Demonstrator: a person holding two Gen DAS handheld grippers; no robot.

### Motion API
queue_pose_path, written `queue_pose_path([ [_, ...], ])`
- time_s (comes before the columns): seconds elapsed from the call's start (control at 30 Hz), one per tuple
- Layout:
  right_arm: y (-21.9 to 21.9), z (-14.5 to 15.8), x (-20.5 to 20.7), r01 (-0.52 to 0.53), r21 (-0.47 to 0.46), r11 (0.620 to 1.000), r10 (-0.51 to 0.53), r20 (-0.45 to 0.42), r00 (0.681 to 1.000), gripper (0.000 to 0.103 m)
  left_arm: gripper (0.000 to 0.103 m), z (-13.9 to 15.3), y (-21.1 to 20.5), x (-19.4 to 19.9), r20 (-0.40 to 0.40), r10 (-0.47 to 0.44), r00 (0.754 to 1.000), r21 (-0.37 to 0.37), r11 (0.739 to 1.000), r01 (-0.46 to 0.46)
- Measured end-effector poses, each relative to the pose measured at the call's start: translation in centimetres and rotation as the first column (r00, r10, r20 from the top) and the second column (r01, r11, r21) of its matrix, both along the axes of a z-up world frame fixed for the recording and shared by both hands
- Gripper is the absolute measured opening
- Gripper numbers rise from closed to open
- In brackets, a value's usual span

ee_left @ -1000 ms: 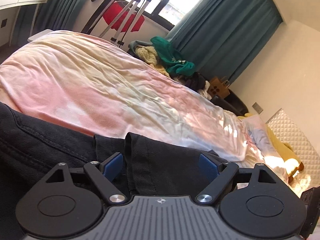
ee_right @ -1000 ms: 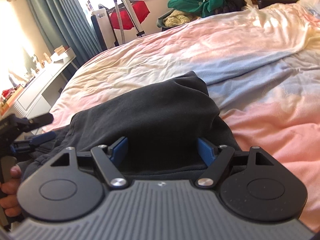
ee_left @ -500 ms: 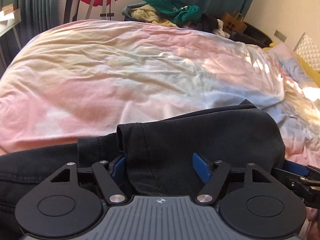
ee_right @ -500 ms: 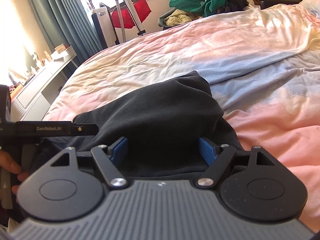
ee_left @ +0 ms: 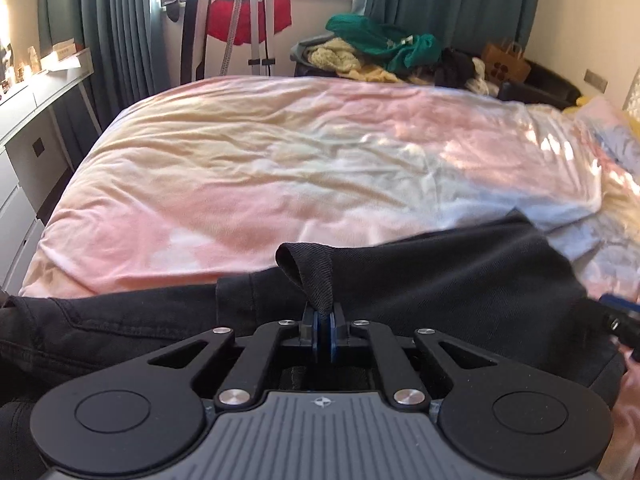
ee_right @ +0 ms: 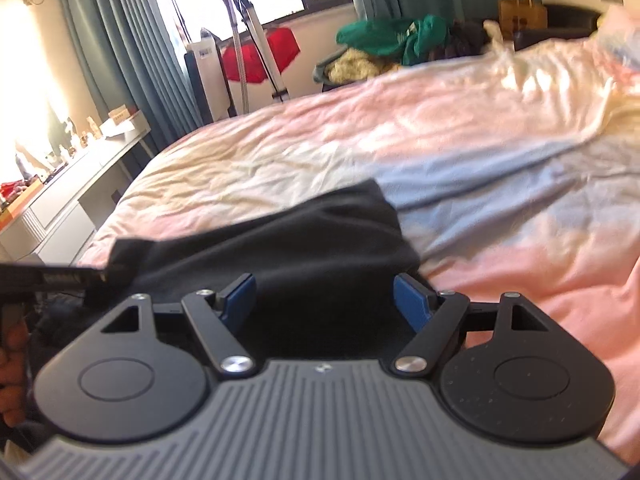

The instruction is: Fold clothes

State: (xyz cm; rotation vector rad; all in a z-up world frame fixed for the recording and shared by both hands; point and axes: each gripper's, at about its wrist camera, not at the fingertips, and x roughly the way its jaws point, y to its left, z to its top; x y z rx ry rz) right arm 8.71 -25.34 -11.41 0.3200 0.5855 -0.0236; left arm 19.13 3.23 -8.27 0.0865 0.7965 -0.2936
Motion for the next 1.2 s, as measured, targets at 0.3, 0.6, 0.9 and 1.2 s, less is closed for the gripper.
queue_pose_path([
  [0.3,0.6,-2.4,1.8,-0.055,-0.021,0.998,0.053,-0.097,0.994,0.079,0.034,-0.2,2.3,-2.7,-0.005,0.081,0.997,-0.042,0.996,-0.081],
  [0.6,0.6,-1.9,1.1,-0.034,-0.01,0.999,0.033,-0.103,0.994,0.077,0.087,4.5,12.6,-11.7,-0.08,0.279,0.957,-0.092,0.954,-0.286],
  [0.9,1.3,-1.1,0.1,-0.053,-0.027,0.998,0.05,-0.11,0.993,0.077,0.096,4.5,22.7,-19.0,-0.242,0.514,0.823,-0.276,0.777,-0.566],
  [1.2,1.6,-1.0,-0.1,-0.06,-0.029,0.998,0.057,-0.111,0.992,0.077,0.097,4.6,25.4,-22.0,-0.317,0.568,0.76,-0.384,0.656,-0.65],
])
